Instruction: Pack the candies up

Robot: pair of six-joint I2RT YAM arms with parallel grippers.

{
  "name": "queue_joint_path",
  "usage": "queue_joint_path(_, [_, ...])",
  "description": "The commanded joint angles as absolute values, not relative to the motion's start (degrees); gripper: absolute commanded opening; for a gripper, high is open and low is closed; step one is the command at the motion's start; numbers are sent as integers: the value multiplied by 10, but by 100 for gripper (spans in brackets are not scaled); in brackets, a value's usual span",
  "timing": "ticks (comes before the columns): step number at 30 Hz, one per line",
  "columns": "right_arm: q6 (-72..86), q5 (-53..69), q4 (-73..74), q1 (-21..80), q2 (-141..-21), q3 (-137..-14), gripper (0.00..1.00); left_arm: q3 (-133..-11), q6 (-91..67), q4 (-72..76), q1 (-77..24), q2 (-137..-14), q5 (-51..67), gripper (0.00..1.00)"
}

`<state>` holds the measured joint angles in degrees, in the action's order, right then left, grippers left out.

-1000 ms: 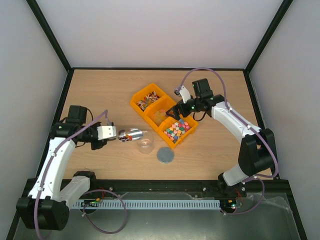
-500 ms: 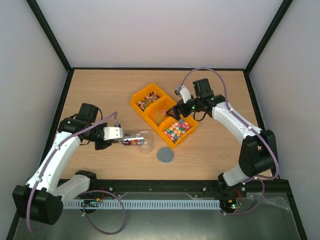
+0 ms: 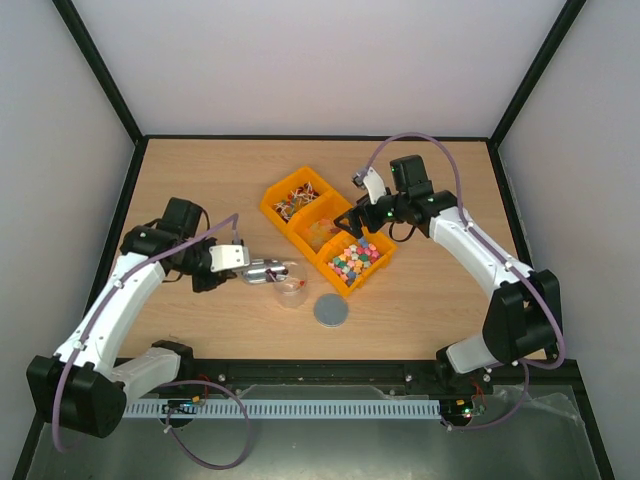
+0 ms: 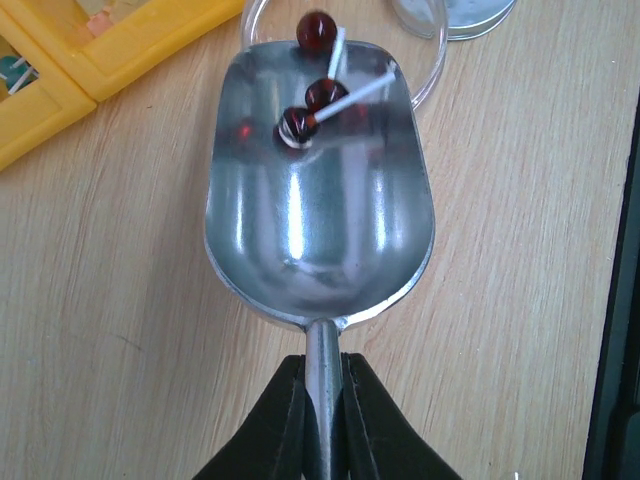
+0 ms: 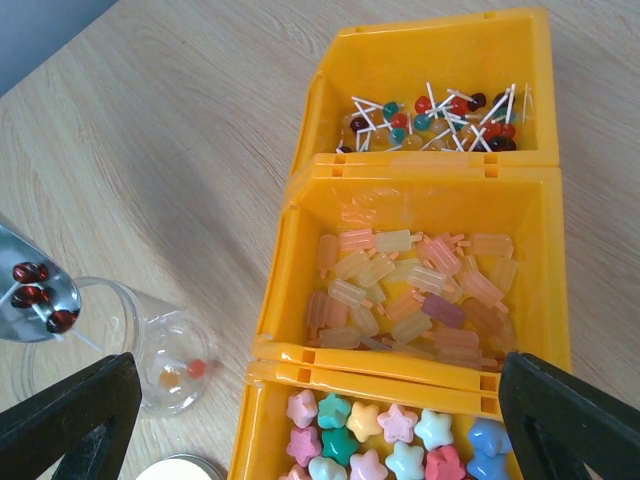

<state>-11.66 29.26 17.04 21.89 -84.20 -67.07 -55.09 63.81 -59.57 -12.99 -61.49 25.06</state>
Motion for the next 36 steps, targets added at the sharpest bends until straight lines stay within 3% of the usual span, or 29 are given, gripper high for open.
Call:
queue_joint_path(1, [-96,286,178,222,-822,-675,99,-577,619,-610,-140,-619,239,2])
queue_joint_path(20, [-76,264,154,221,-817,-669,99,-643,539,-631,-158,-643,188,2])
queue_joint_path(31, [-112,125,142,222,-887,-693,100,-857,399,-638,-158,-862,75,2])
queue_joint_path(36, [-129,86,143,222,-954,-735,94,-947,371,-667,-166,-962,38,2])
